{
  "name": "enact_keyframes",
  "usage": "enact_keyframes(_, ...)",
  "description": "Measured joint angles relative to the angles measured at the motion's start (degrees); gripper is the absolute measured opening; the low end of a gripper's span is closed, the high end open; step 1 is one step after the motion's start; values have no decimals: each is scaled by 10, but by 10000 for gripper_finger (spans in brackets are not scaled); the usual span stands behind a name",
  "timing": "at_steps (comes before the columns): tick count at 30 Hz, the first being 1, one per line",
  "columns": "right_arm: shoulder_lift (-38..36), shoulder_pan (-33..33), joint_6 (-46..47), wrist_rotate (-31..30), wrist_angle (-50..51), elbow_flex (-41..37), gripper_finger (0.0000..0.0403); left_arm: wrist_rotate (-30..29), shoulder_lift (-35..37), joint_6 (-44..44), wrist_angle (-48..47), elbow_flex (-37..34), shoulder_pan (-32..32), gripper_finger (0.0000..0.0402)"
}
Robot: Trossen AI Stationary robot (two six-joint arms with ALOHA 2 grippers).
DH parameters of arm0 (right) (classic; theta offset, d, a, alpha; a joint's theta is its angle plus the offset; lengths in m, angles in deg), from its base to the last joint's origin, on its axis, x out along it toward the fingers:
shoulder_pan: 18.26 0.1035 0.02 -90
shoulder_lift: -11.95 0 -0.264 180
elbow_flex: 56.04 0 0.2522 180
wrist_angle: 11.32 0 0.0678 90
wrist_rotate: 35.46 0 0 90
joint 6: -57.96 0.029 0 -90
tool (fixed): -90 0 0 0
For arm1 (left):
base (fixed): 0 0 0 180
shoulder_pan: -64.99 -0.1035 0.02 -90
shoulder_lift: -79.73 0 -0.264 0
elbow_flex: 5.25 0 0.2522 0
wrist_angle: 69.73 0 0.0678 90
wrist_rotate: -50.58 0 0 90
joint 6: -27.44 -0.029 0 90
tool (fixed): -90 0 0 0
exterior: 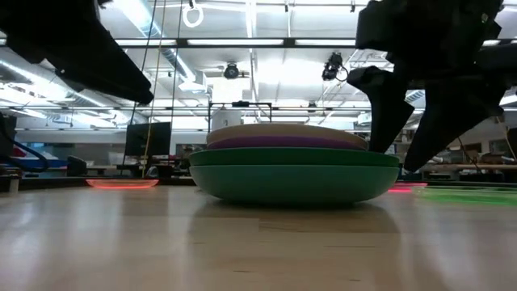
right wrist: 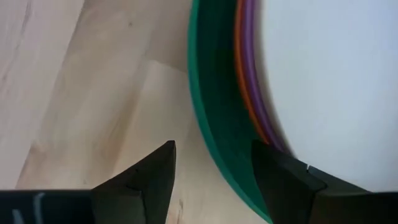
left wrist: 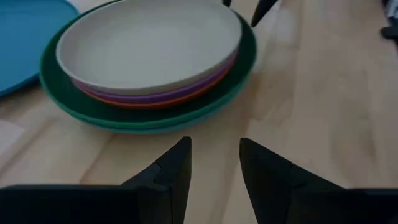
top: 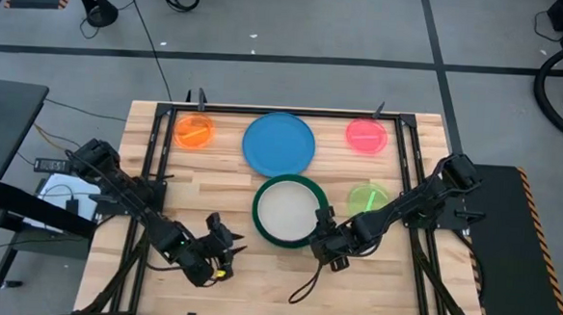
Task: Stack plastic plates
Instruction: Stack the stacked plates on top of the light blue plate
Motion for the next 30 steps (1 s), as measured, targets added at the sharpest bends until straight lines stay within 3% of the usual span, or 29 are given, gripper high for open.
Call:
enact_keyframes(8,7,2,-82,2,-10,-1,214,-9,0,-14,9,0,-3,142)
enact_keyframes(13,40,3,-127,0,-38,-1,190,-4,-4,3,7,0,-25,142)
enact_keyframes(20,80,2,-109,-34,-43,2,143,-6,-11,-5,17,0,-25,142)
enact_keyframes(30,55,5,-90,-26,-18,2,86,-16,-13,-18,29,0,-15,142)
